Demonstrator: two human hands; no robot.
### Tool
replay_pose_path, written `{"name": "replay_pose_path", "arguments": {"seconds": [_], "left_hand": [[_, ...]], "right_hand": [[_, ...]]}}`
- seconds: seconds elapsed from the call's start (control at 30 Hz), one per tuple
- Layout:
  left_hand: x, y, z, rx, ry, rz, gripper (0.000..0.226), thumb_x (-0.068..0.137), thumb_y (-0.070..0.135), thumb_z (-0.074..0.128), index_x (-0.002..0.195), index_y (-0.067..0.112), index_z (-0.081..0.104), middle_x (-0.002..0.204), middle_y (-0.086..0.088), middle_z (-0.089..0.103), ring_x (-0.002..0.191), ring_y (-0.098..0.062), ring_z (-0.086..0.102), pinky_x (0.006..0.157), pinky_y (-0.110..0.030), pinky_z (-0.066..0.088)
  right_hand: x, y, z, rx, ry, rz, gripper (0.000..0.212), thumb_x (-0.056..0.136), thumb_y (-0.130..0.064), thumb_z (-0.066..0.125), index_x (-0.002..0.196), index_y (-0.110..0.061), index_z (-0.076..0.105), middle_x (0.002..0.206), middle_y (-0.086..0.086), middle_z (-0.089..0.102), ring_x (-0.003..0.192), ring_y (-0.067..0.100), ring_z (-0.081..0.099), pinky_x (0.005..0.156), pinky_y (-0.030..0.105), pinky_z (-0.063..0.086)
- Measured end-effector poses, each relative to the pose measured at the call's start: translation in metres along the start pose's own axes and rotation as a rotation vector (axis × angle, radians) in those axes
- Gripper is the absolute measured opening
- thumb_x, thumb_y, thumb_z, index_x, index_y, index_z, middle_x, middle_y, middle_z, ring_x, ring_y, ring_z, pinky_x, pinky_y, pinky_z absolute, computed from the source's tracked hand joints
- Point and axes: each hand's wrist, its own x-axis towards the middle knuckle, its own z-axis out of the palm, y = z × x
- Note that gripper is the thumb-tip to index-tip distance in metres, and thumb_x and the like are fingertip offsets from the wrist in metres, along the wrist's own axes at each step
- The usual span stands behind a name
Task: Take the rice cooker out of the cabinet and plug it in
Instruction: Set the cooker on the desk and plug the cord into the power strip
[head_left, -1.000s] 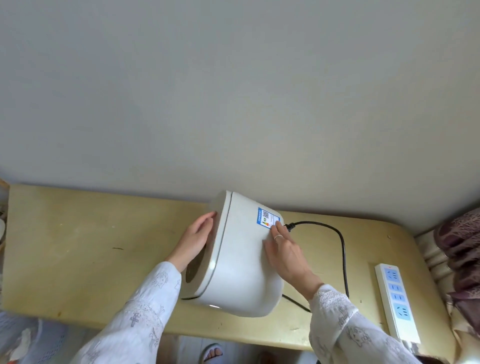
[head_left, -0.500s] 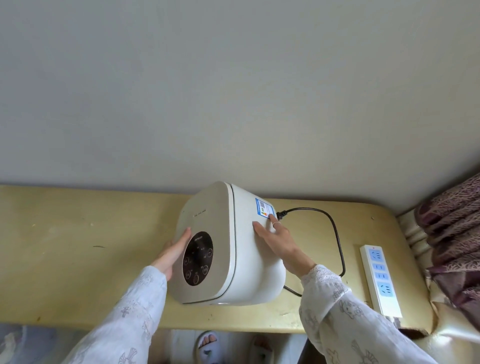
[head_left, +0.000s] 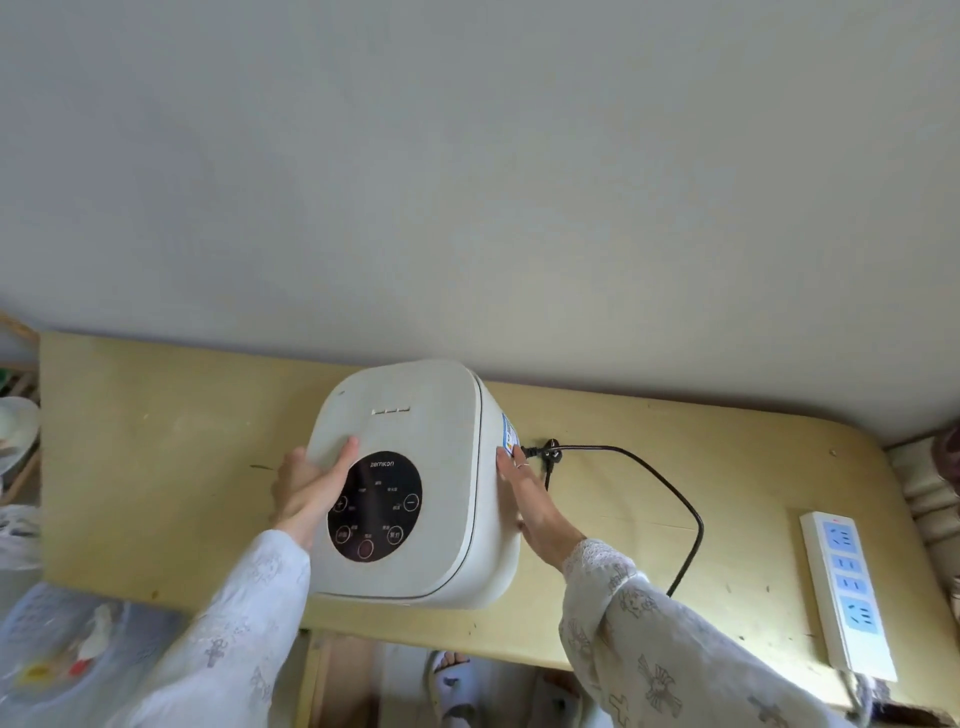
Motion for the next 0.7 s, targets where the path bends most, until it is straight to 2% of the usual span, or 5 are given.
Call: {"name": "replay_pose_path", "arguments": {"seconds": [0.2,0.43,0.53,0.63,0.7], "left_hand": [[-0.009,0.020,0.015,0.245,0.114,0.084,0.076,0.078,0.061,0.054,0.131,0.011,0.037,0.136,-0.014,0.042,0.129,-0.034,0.033,0.103,-0.054,0.029],[-0.025,0.049,0.048,0.349,0.124,0.163,0.075,0.081,0.056,0.054,0.135,0.011,0.029,0.133,-0.017,0.036,0.128,-0.031,0.028,0.098,-0.052,0.027],[-0.024,0.051,0.051,0.353,0.140,0.149,0.074,0.081,0.057,0.052,0.134,0.011,0.029,0.133,-0.018,0.036,0.128,-0.031,0.027,0.098,-0.052,0.026],[-0.023,0.049,0.052,0.360,0.153,0.160,0.072,0.083,0.057,0.050,0.134,0.010,0.030,0.133,-0.018,0.035,0.127,-0.030,0.026,0.098,-0.053,0.026],[-0.024,0.047,0.054,0.396,0.177,0.190,0.071,0.084,0.057,0.047,0.134,0.009,0.030,0.132,-0.018,0.037,0.126,-0.031,0.028,0.097,-0.053,0.028]], "right_hand": [[0.021,0.004,-0.006,0.080,-0.056,0.044,0.060,0.094,-0.060,0.026,0.148,-0.034,0.024,0.153,-0.012,0.031,0.141,0.016,0.029,0.117,0.041,0.019],[0.040,0.006,-0.039,0.194,-0.058,0.024,0.051,0.091,-0.063,0.033,0.122,-0.031,0.058,0.111,-0.014,0.066,0.098,0.012,0.056,0.082,0.027,0.043],[0.045,0.011,-0.058,0.169,-0.031,0.054,0.044,0.098,-0.048,0.032,0.127,-0.022,0.053,0.121,-0.001,0.061,0.105,0.018,0.057,0.089,0.032,0.046],[0.051,0.021,-0.065,-0.077,0.204,0.169,0.033,0.097,-0.018,0.039,0.115,0.003,0.057,0.104,0.024,0.057,0.095,0.034,0.054,0.087,0.036,0.044],[0.054,0.029,-0.064,-0.171,0.292,0.247,0.022,0.092,-0.009,0.040,0.098,0.002,0.058,0.092,0.016,0.051,0.084,0.026,0.047,0.075,0.032,0.039]]}}
